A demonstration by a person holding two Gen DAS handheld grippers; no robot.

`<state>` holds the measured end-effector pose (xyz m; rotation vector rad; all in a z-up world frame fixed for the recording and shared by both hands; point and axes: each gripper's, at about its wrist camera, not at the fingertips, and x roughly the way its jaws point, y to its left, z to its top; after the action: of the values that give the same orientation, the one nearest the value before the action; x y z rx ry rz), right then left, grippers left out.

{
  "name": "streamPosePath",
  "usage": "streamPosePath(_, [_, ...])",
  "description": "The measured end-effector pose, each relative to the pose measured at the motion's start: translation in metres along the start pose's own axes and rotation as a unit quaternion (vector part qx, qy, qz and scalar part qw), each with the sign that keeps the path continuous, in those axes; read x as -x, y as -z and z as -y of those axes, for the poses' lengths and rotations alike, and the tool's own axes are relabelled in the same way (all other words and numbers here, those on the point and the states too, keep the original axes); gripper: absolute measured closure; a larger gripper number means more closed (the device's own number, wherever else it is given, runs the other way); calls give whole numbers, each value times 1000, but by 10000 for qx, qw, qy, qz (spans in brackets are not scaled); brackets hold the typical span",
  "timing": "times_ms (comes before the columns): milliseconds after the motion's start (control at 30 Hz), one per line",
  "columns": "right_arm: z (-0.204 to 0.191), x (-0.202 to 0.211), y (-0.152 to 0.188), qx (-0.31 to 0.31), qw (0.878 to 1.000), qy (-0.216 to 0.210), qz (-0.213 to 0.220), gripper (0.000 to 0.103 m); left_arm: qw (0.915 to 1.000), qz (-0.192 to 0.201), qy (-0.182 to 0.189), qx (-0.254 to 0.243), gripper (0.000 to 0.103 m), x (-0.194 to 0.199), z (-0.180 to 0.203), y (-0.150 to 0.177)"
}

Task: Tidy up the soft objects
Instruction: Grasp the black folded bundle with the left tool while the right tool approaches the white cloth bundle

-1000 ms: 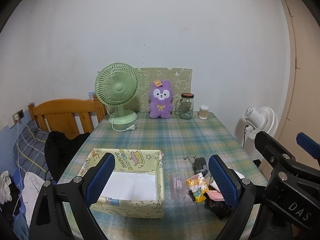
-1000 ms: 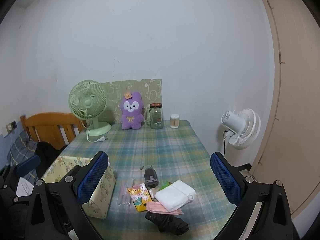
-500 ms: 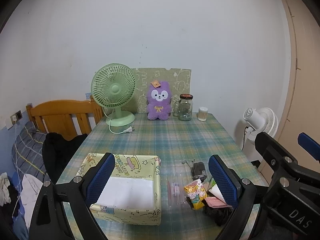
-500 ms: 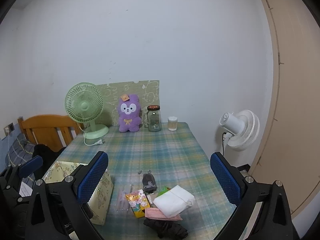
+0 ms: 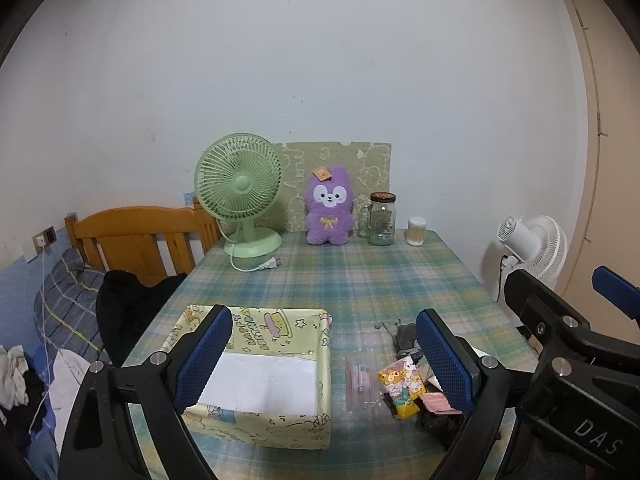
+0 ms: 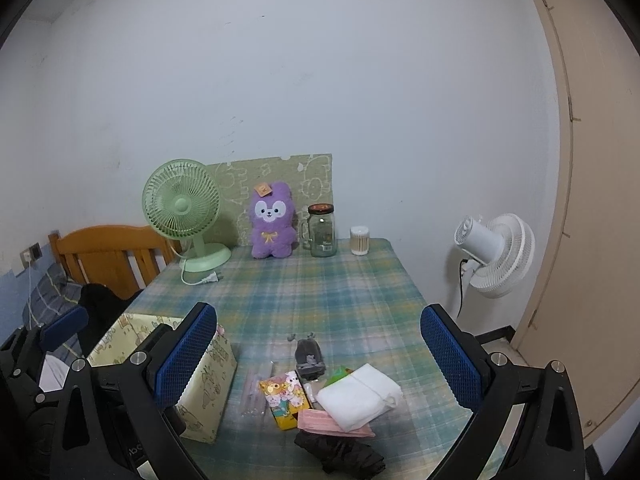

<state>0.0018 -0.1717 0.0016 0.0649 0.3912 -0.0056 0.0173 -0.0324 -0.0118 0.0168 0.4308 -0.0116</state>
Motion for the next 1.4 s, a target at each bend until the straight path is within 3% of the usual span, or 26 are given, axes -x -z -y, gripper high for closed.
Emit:
streamPosePath(300, [0,3,13,-17,9999,-126,-68,0,9998,40,144,-93,9,4,5,11])
streamPosePath(567, [6,8,37,32,9999,55,94,0,9991,-3,413,-22,9,-4,12,39])
streamPosePath(800, [11,-1,58,31,9997,-122,-185,0,9982,-27,592,-56,9,-9,32,59])
streamPosePath(1400, [37,-40,108,-112,9982,66,-592,1,9936,-594,938,-193,10,-53,65,105])
